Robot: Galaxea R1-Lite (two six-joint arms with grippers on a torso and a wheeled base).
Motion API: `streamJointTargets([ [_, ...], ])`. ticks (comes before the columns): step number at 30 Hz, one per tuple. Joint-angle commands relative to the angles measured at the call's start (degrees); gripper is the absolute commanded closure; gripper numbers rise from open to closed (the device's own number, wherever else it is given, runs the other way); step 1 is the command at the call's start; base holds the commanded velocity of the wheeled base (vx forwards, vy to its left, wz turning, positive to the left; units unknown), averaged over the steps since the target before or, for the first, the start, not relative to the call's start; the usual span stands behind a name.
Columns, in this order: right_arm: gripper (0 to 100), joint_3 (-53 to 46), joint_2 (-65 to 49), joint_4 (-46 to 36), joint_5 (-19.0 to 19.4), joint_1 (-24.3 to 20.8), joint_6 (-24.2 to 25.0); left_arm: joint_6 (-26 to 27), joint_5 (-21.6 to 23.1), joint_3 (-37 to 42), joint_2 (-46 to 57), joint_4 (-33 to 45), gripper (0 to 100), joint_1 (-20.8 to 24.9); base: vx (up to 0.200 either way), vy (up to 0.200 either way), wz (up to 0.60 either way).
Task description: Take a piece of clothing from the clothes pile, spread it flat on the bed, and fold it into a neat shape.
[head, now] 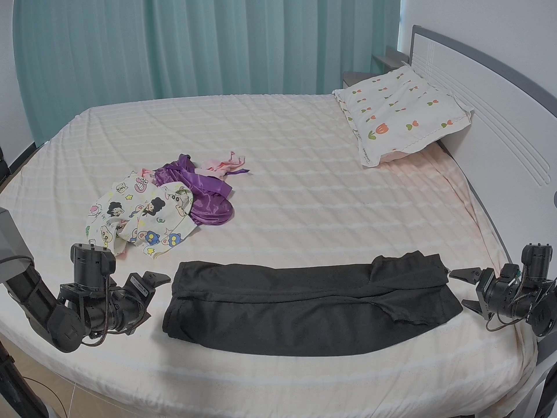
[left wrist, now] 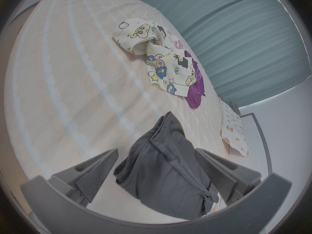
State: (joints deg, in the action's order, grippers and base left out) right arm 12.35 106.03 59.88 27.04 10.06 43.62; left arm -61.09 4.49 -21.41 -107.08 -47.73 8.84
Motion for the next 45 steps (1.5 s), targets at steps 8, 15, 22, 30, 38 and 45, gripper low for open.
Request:
streamJointTargets([
  [8,0,-1.1,0.75,-0.03,-0.94,-1.18,2.35,-0.26,0.17,0.49,-3.92,-0.26,0,0.39,-0.15,0.0,0.0],
  [15,0,-1.71,1.9,1.2,-8.14,-6.45,4.63,-2.19,-0.53,-0.3,-6.12,-0.26,0,2.94,0.0,0.0,0.0],
  [22,0,-3.21,4.97,8.59,-8.67,-7.24,7.97,-5.8,-2.99,-6.89,-10.6,-1.14,0,4.96,0.0,0.0,0.0],
  [30,0,-5.93,9.63,18.52,-8.58,-7.24,8.06,-5.8,-7.21,-13.05,-15.44,-0.61,0,8.74,0.0,0.0,0.0],
  [38,0,-8.22,11.21,23.88,-8.58,-7.6,7.97,-5.71,-7.3,-16.3,-17.63,-0.44,0,8.74,0.0,0.0,0.0],
  [45,0,-8.39,11.21,23.88,-9.46,-9.09,8.24,-5.62,-7.74,-15.33,-18.16,-0.7,100,8.74,0.0,0.0,0.0],
])
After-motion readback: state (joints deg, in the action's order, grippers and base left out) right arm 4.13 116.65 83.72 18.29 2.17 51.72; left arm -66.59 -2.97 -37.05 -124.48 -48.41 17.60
